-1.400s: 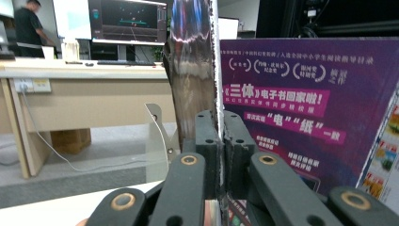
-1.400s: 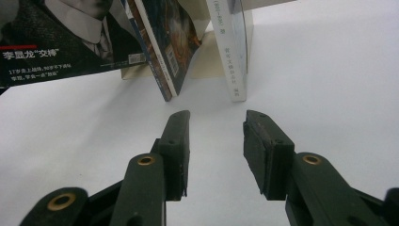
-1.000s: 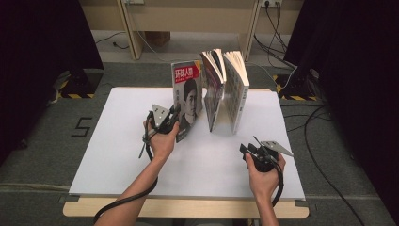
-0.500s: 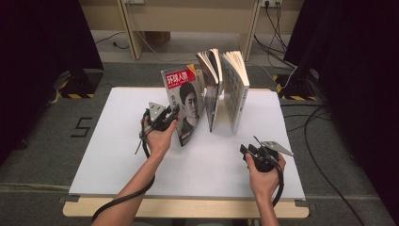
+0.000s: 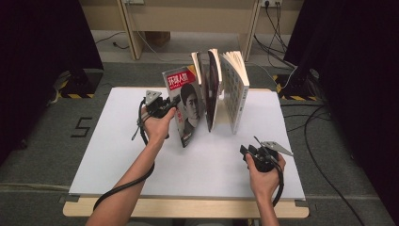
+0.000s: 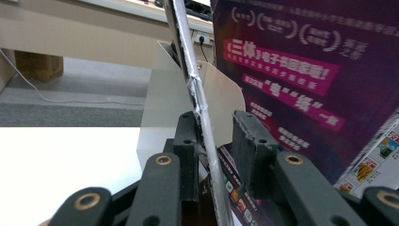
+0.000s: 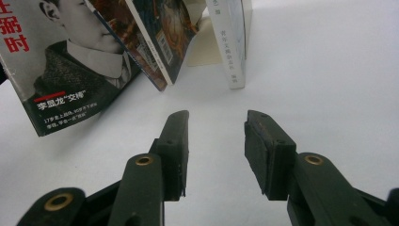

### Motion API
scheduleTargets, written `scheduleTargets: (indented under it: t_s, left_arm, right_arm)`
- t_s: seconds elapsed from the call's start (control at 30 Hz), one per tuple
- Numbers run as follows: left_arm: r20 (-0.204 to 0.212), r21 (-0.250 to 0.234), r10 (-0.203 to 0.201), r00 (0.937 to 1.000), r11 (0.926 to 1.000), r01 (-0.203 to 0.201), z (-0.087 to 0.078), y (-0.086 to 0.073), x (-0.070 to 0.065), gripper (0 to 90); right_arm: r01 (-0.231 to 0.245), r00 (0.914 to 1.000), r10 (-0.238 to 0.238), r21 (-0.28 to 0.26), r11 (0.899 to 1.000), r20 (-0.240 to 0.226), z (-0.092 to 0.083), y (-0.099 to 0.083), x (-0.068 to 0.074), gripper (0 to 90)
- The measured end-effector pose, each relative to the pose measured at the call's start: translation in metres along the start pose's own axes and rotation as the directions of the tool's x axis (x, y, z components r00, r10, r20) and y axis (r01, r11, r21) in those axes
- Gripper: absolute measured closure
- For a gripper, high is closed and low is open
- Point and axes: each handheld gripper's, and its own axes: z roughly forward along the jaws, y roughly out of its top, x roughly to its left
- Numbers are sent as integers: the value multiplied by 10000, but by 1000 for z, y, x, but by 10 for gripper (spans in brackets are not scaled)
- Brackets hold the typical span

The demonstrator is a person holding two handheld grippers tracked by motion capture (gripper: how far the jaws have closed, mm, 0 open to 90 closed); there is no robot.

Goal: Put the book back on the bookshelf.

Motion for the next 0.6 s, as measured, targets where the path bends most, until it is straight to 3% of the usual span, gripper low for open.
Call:
scheduleTargets:
  t_s: [0.1, 0.23, 0.43, 0.6]
  left_arm:
    - [140, 117, -289, 9995, 9995, 287, 3, 4, 0, 695]
    - [220, 261, -256, 9994, 9993, 250, 8, 11, -2, 699]
    - [26, 689, -212, 9998, 9974, 210, 15, 21, -7, 753]
    - [-228, 1374, -306, 9993, 9899, 334, 19, 23, -10, 798]
  right_arm:
    - [-27, 10000, 28, 64, 10000, -4, 1, -1, 0, 602]
    - [-30, 10000, 30, 118, 9999, -45, 2, -1, 1, 602]
    - [-67, 10000, 68, 171, 9998, -68, 2, -1, -1, 596]
    - [-118, 9999, 120, 250, 9996, -78, 2, -1, -1, 593]
